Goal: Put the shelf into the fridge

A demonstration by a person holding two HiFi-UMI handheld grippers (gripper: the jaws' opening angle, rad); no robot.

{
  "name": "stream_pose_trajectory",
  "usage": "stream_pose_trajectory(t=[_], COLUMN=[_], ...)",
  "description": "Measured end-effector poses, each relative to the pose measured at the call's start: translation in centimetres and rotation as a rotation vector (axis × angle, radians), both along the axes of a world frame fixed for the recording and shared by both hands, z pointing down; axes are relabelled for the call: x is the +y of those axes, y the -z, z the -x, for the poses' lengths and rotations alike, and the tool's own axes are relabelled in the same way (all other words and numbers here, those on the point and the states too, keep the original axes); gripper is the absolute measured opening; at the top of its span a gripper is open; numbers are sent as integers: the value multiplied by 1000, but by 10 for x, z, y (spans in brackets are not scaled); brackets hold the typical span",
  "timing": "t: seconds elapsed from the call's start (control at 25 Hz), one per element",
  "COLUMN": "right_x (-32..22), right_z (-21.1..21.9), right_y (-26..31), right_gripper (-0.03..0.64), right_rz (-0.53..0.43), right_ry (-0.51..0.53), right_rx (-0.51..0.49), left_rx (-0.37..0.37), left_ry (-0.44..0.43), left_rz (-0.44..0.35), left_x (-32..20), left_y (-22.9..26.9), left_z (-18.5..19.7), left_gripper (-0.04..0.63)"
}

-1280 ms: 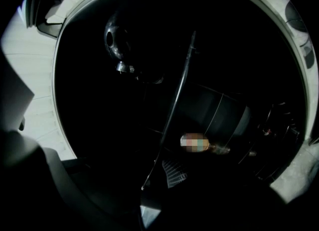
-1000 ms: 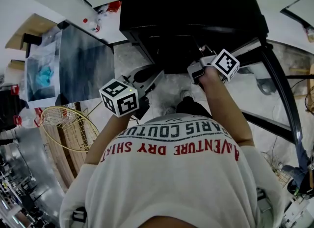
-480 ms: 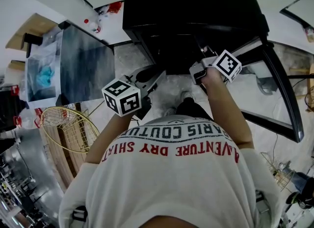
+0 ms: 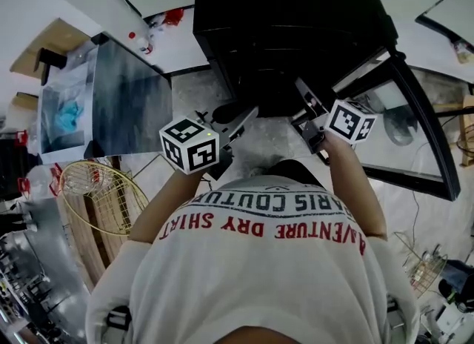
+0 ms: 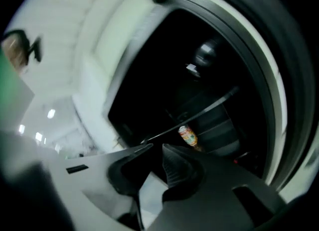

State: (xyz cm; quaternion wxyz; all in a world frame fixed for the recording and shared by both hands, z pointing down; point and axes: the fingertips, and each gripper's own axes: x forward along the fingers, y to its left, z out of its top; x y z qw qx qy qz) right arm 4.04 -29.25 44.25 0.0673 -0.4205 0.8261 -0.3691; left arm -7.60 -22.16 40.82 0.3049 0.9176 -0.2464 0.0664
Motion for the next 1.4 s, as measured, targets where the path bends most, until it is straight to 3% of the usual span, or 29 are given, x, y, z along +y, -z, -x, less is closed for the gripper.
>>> stream_pose_trajectory(t=[0.28,0.4,0.68,1.4], right_x=[67,98,166,250], right_z=[13,13,5,-20], right_y=[36,49,90,112], right_gripper=[38,32,23,23], right_rz=[-175,-222,-317,-391], right_ry=[214,291,383,355], right_rx=[319,396,424,473], left_rx=[-18,-46,-65,-117], left_ry=[-10,-21,-43,-47], left_rz=[-31,-63,-122,-208], left_x=[21,38,94,187], left_y=[15,25,49,73], left_z=[-15,-29,-59,-79], left_gripper=[60,60,60,60])
